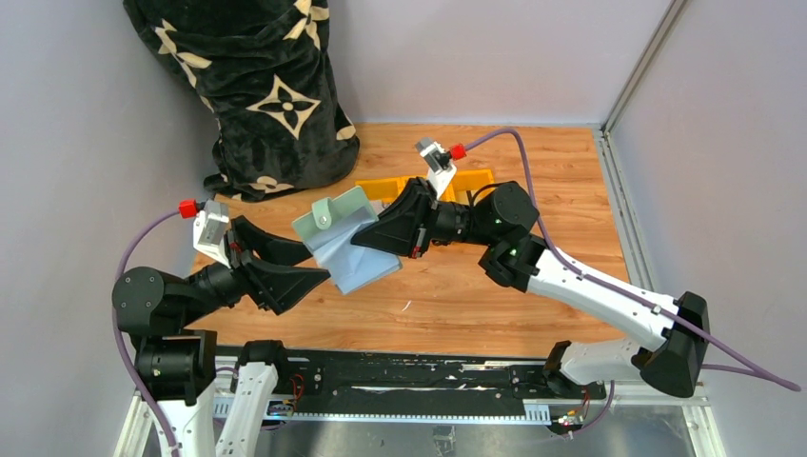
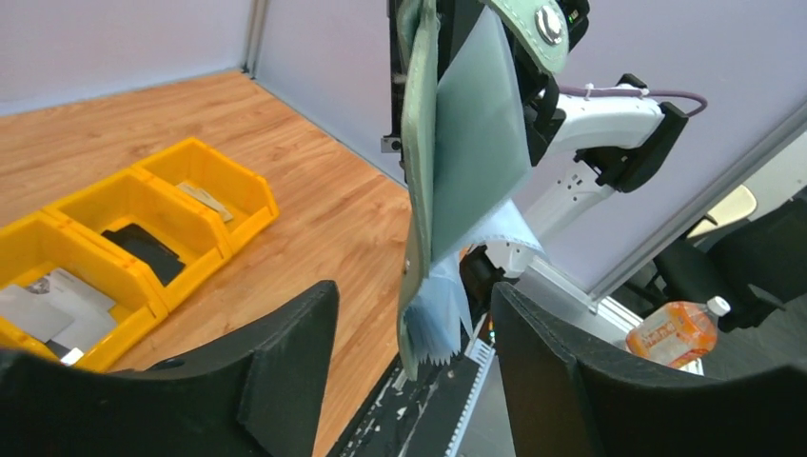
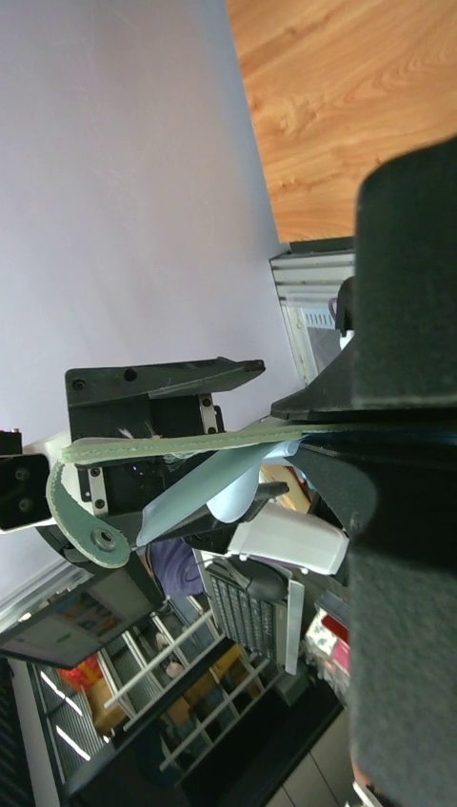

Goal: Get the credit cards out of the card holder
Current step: Remove the credit card from the card holder.

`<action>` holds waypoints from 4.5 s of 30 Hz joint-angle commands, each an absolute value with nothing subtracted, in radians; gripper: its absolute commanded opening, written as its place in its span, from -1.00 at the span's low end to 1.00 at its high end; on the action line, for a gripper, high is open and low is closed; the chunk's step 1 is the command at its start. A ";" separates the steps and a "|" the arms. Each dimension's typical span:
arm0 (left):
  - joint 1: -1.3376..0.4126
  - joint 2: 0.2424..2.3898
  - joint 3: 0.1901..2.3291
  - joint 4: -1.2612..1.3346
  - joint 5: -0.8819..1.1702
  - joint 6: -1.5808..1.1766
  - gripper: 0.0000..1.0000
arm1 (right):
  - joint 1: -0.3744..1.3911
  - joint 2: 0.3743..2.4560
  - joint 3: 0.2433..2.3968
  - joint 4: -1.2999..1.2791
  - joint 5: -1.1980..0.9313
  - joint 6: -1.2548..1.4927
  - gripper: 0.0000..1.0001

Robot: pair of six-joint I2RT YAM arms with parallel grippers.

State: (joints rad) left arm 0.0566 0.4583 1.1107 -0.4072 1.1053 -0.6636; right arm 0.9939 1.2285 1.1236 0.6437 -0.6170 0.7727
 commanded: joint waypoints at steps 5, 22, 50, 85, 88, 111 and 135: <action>0.054 0.458 1.098 -0.338 1.016 -0.696 -0.06 | 1.037 1.276 1.217 0.587 -0.716 0.802 -0.97; 0.054 0.493 1.055 -0.269 0.920 -1.010 -1.00 | 1.048 1.129 1.007 0.561 -0.829 0.684 0.10; 0.054 0.497 1.078 -0.238 0.988 -1.089 -1.00 | 1.041 1.044 0.952 0.456 -0.514 0.546 -0.40; 0.054 0.505 1.097 -0.235 0.997 -1.100 -1.00 | 1.040 1.059 0.951 0.541 -0.397 0.614 -0.45; 0.054 0.504 1.093 -0.230 0.998 -1.101 -1.00 | 1.040 1.071 0.966 0.547 -0.401 0.640 -0.35; 0.053 0.506 1.096 -0.206 1.048 -1.125 -1.00 | 1.042 1.177 1.113 0.623 -0.419 0.577 -0.18; 0.055 0.550 1.163 -0.333 1.122 -0.909 0.50 | 1.040 1.227 1.070 0.792 -0.468 0.834 -0.78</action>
State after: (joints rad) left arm 0.0551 0.5152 1.0687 -0.2379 1.0630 -1.0397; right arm 1.0344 1.2675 1.0851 0.7700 -0.4881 0.8188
